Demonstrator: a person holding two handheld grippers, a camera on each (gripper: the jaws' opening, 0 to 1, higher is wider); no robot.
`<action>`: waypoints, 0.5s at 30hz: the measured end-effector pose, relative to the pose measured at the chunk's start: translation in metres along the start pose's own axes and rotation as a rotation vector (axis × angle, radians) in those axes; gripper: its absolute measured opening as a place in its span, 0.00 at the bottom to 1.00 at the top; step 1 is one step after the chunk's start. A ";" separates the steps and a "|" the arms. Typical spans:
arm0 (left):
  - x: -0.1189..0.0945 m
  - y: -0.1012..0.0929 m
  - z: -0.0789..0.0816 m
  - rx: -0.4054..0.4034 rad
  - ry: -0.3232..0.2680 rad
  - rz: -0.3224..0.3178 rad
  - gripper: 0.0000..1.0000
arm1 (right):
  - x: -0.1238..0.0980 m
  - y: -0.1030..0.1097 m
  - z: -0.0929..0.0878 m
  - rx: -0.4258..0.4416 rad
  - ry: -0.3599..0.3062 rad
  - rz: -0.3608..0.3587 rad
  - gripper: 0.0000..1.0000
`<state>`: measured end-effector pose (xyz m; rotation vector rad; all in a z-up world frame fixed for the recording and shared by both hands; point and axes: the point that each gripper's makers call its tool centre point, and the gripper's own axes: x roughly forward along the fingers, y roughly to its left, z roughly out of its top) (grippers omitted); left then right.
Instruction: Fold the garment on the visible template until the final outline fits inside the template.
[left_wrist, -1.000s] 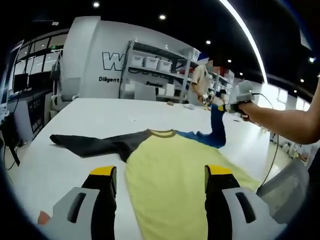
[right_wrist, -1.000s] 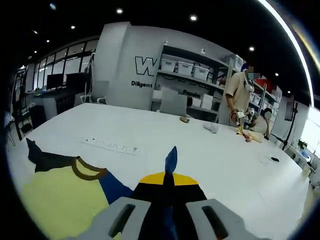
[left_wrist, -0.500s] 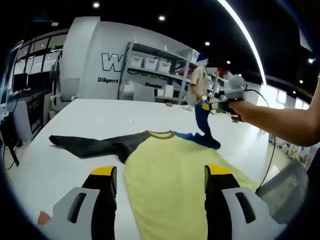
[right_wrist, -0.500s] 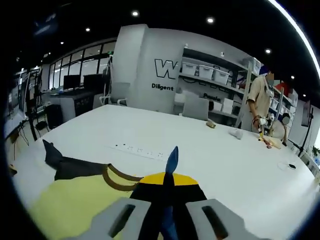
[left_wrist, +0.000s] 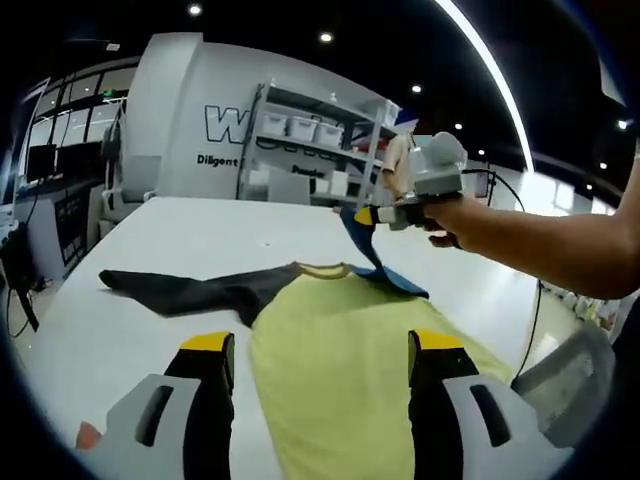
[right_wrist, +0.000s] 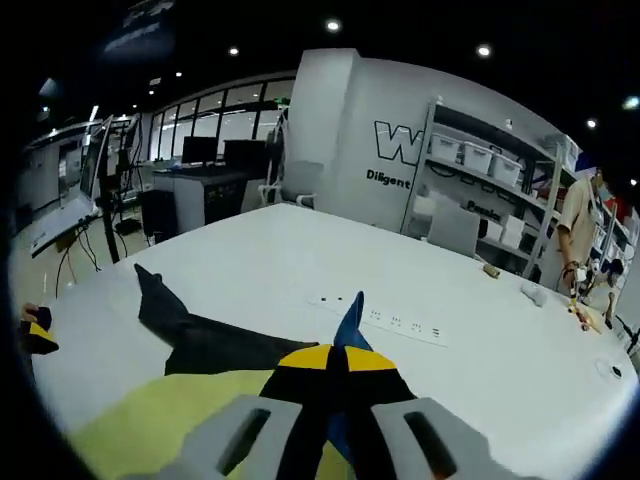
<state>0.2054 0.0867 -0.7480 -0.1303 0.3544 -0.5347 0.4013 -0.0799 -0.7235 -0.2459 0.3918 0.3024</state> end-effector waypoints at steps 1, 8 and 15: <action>0.000 0.000 0.000 -0.003 0.000 0.001 0.66 | 0.002 0.006 -0.001 -0.011 0.002 0.010 0.00; 0.000 0.001 -0.001 -0.008 0.003 0.001 0.65 | 0.020 0.044 -0.024 -0.059 0.056 0.077 0.00; 0.000 0.002 -0.001 -0.015 0.006 0.002 0.65 | 0.039 0.072 -0.062 -0.096 0.143 0.122 0.00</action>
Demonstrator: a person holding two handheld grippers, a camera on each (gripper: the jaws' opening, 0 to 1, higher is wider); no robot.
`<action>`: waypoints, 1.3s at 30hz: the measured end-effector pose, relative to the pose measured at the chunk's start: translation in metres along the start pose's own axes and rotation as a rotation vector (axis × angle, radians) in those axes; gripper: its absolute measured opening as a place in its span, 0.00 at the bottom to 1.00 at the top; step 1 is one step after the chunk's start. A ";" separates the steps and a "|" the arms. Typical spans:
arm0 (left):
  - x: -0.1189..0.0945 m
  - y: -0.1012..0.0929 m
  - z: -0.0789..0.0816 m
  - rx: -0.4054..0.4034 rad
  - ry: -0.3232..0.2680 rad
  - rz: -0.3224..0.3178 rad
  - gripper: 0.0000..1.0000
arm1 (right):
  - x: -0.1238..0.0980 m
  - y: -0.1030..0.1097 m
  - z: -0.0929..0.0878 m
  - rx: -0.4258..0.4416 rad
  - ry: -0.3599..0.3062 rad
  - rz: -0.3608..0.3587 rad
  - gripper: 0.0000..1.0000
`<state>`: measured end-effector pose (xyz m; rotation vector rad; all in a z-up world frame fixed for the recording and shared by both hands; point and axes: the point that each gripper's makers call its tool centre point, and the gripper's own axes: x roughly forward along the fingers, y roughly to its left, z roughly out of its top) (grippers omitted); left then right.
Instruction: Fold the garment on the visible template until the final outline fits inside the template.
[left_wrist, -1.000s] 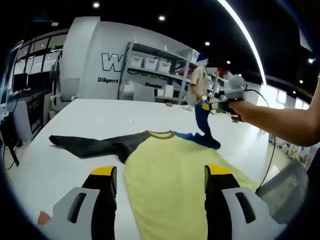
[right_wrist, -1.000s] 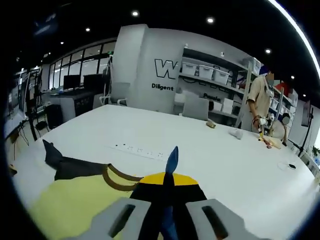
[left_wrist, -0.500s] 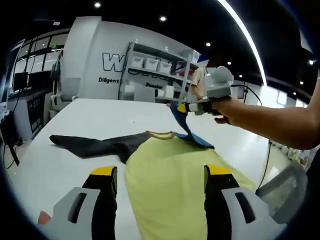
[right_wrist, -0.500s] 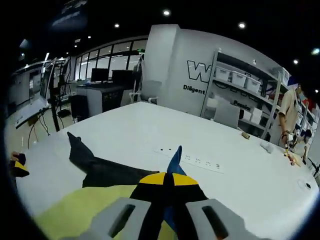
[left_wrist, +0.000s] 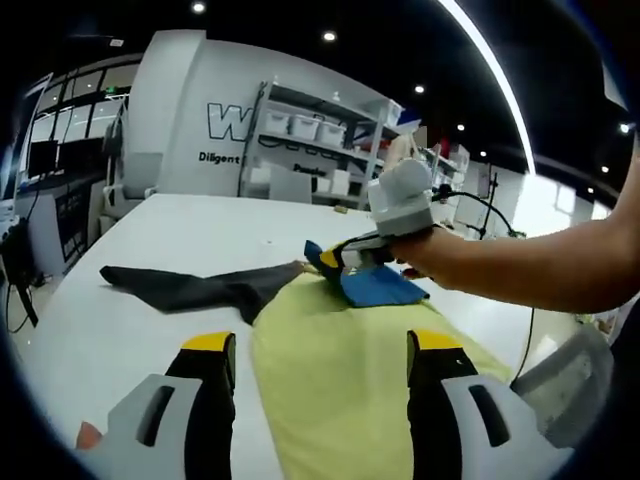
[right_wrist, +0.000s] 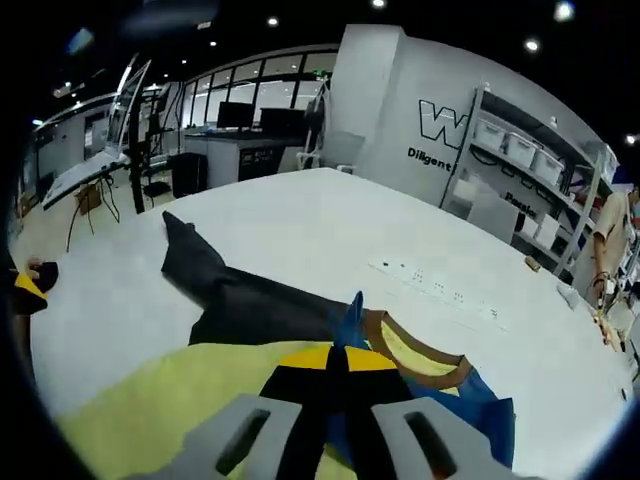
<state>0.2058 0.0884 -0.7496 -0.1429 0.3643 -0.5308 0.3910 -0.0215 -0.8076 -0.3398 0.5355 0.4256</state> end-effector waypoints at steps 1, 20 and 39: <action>0.000 0.000 0.000 0.000 0.002 -0.001 0.64 | 0.003 0.003 -0.003 -0.001 0.011 0.008 0.00; 0.004 0.000 -0.003 -0.004 0.021 -0.004 0.62 | 0.026 0.043 -0.029 0.033 0.086 0.123 0.00; 0.004 -0.001 -0.006 0.003 0.035 -0.010 0.61 | 0.012 0.047 -0.011 0.164 -0.011 0.196 0.00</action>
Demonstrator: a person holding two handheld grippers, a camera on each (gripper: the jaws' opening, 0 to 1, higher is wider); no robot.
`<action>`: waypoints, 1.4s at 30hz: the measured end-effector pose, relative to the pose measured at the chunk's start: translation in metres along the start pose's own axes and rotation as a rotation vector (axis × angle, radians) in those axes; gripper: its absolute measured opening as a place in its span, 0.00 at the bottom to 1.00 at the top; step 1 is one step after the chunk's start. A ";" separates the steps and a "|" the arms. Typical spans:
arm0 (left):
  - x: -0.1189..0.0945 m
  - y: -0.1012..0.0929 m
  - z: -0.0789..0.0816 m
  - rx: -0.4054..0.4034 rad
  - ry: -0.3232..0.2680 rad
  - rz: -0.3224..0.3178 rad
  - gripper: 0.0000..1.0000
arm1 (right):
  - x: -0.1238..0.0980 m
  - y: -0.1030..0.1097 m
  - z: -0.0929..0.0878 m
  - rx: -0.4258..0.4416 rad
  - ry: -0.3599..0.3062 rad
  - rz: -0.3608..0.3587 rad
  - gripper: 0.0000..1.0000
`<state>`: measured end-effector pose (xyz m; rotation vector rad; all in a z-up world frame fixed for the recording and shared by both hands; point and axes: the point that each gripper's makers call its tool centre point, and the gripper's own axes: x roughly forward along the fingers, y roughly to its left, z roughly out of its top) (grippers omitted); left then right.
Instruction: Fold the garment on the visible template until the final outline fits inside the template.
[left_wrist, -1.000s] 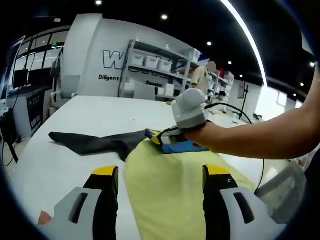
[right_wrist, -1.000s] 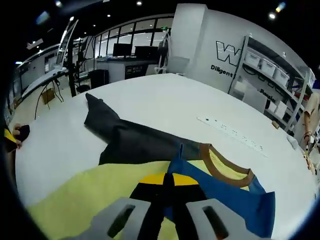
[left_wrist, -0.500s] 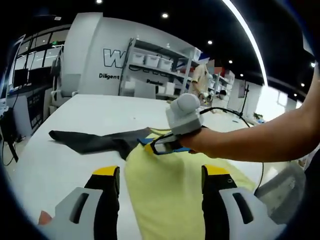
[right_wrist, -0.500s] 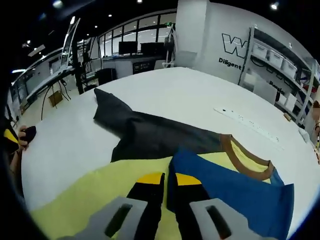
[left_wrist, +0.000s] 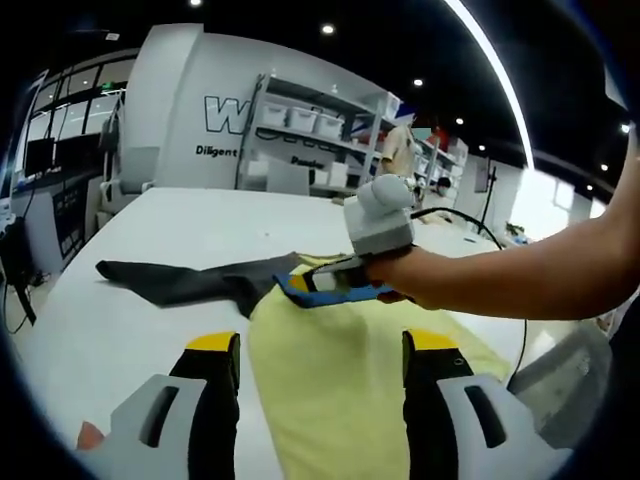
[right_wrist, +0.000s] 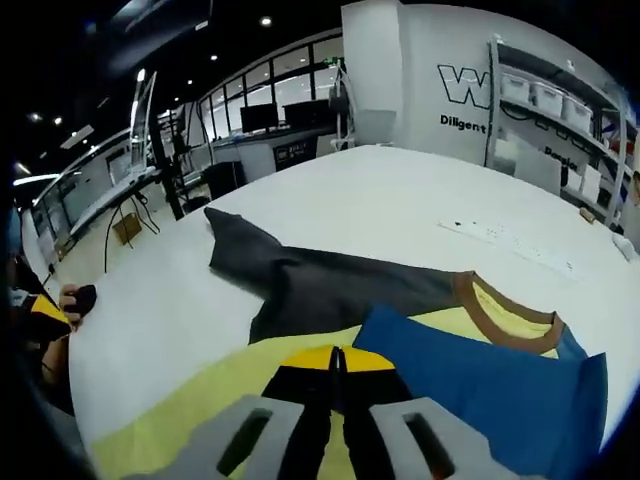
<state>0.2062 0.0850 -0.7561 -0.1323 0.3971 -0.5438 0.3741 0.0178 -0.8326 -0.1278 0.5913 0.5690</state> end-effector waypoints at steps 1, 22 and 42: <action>0.000 0.000 0.000 0.001 0.001 0.000 0.61 | 0.000 -0.005 0.000 -0.016 -0.006 -0.021 0.00; 0.000 -0.001 0.000 0.004 0.003 -0.001 0.61 | 0.009 -0.001 -0.032 -0.137 0.123 -0.023 0.00; 0.000 -0.002 -0.002 0.011 0.011 -0.004 0.61 | 0.008 -0.007 -0.030 -0.159 0.130 -0.014 0.04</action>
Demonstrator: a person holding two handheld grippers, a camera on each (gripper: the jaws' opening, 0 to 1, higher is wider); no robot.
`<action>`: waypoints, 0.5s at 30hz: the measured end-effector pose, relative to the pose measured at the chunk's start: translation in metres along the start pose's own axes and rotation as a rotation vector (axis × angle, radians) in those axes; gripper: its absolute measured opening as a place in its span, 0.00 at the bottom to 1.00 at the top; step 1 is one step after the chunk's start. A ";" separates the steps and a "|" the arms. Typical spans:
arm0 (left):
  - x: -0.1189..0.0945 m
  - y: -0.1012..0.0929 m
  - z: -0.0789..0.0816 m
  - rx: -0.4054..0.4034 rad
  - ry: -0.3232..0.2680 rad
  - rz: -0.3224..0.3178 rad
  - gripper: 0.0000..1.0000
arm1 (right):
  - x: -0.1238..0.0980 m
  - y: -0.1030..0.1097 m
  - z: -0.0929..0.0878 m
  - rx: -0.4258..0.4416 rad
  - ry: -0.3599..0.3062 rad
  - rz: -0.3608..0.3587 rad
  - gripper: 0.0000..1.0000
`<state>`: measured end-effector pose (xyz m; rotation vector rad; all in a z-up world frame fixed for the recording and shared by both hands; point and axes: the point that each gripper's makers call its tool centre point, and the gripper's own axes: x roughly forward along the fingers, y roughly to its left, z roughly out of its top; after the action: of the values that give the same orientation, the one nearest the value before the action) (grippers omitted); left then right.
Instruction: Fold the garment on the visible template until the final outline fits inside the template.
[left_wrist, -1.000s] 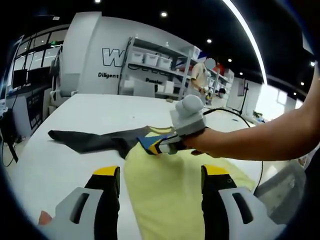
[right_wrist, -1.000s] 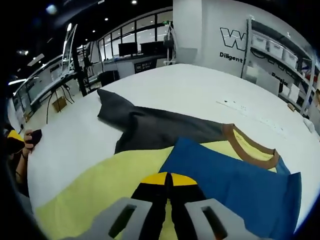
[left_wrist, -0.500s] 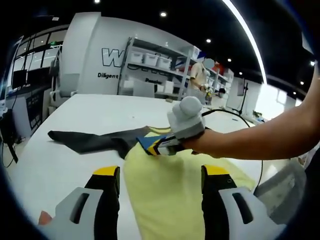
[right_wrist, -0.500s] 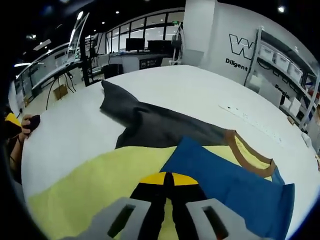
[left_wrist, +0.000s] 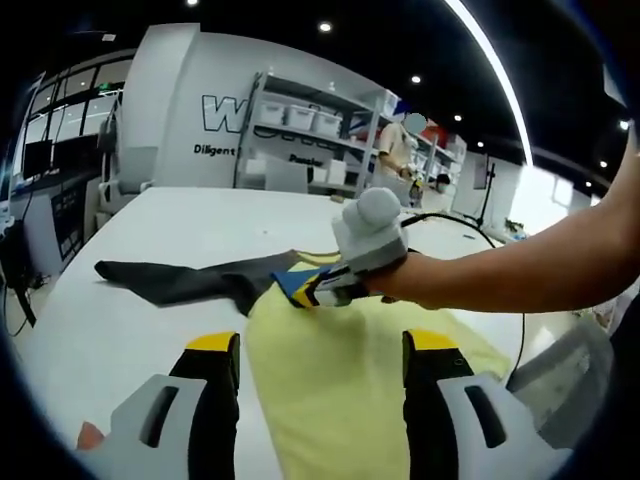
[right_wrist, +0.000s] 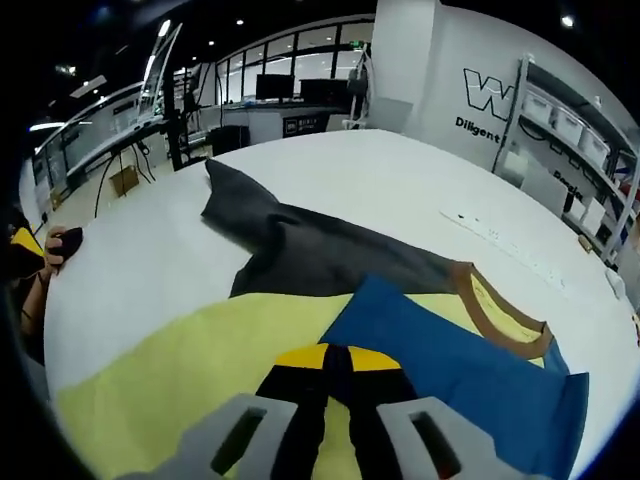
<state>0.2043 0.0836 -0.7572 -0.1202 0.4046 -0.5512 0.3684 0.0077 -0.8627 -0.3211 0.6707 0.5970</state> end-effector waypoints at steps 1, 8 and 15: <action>0.000 0.000 0.000 0.000 0.000 0.000 0.61 | -0.001 -0.002 -0.001 0.014 -0.001 -0.002 0.06; 0.002 -0.001 -0.001 0.000 0.006 -0.002 0.61 | -0.017 -0.013 0.001 0.029 -0.034 -0.016 0.07; 0.003 -0.003 -0.005 0.001 0.020 -0.010 0.61 | -0.044 -0.030 0.004 0.034 -0.090 -0.057 0.16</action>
<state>0.2031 0.0792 -0.7616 -0.1163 0.4230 -0.5629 0.3609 -0.0327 -0.8280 -0.2793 0.5826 0.5425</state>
